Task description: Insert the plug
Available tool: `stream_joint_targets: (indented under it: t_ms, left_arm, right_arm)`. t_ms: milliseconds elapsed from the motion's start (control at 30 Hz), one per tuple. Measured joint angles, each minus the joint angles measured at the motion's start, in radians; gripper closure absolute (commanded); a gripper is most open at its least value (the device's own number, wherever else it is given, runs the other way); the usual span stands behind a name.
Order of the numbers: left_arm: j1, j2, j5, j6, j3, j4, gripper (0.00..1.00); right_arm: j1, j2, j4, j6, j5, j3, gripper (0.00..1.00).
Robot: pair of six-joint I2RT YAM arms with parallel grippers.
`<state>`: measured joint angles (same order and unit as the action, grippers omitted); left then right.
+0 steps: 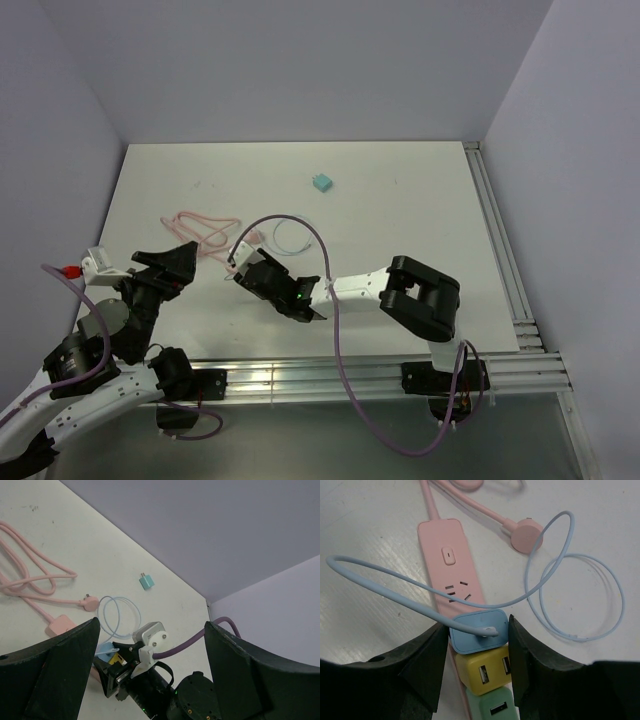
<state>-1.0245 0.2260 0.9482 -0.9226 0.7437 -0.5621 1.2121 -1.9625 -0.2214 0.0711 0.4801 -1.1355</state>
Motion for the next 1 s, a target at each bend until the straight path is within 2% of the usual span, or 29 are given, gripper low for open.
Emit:
stream_joint_targets:
  t_ms: [600, 667, 900, 1000]
  left_arm:
    - [0.000, 0.014, -0.042, -0.011, 0.003, -0.004, 0.09]
    - [0.000, 0.020, -0.045, -0.011, 0.003, -0.005, 0.09]
    - [0.000, -0.025, -0.045, -0.014, 0.003, -0.025, 0.10]
    - [0.000, -0.043, -0.043, -0.014, 0.003, -0.026, 0.10]
  right_arm:
    - [0.005, 0.000, -0.108, -0.139, 0.060, 0.047, 1.00]
    - [0.010, -0.001, -0.108, -0.149, 0.080, 0.044, 0.92]
    - [0.026, 0.039, -0.056, -0.134, 0.102, 0.040, 0.82]
    - [0.031, 0.051, -0.007, -0.125, 0.098, 0.031, 0.57]
